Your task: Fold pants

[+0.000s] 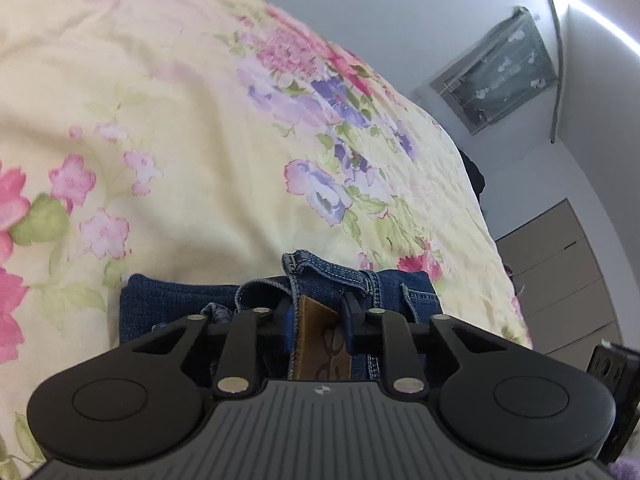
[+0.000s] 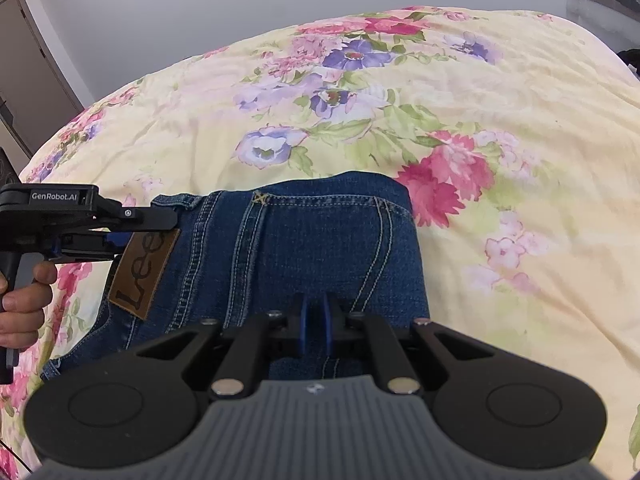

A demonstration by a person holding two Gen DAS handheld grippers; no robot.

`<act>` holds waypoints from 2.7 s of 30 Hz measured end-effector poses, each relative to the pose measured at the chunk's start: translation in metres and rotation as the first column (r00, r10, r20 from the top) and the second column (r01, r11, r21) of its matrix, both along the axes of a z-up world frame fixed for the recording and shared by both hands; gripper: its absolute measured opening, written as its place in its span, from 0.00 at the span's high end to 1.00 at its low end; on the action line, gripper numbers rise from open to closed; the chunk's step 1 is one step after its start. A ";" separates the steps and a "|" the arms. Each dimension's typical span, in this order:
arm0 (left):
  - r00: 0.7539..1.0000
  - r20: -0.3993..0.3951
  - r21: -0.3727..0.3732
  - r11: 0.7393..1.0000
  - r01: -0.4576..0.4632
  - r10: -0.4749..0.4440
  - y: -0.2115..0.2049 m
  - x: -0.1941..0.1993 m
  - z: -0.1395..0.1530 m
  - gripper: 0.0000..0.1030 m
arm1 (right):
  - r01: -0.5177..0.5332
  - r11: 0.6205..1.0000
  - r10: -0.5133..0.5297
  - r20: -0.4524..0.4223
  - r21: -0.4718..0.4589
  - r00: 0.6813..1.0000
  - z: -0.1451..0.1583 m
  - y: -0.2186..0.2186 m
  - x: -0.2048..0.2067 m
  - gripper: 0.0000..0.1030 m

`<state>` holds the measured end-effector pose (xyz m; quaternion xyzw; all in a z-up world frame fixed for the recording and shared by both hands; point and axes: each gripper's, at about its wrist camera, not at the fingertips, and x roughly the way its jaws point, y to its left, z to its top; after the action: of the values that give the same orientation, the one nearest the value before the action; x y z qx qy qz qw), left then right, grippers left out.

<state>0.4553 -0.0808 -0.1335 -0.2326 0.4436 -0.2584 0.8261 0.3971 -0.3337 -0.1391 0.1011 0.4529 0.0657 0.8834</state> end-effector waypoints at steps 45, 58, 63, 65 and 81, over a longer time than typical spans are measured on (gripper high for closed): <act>0.918 0.078 0.578 0.768 0.275 -0.388 0.004 -0.095 0.066 0.70 | -0.107 0.972 0.111 0.005 -0.208 0.994 0.041 0.032 -0.057 0.95; 0.912 -0.054 0.616 0.706 0.350 -0.406 -0.006 -0.096 0.008 0.83 | -0.155 0.956 0.138 -0.085 -0.250 0.987 0.005 0.028 -0.082 0.95; 0.916 -0.071 0.590 0.724 0.358 -0.395 -0.004 -0.091 -0.007 0.85 | -0.167 0.956 0.145 -0.105 -0.240 0.984 -0.014 0.025 -0.079 0.95; 0.920 -0.072 0.578 0.736 0.353 -0.385 -0.002 -0.090 -0.007 0.85 | -0.155 0.963 0.134 -0.104 -0.222 0.985 -0.017 0.022 -0.078 0.96; 0.994 -0.099 0.144 0.988 0.056 -0.042 0.071 -0.067 -0.008 0.28 | 0.087 0.989 -0.078 -0.073 0.121 0.994 0.007 -0.050 -0.050 0.45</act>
<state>0.3881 -0.0100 -0.1417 -0.1723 0.5058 -0.2337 0.8123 0.3466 -0.3840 -0.1316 0.1767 0.4732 0.0536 0.8614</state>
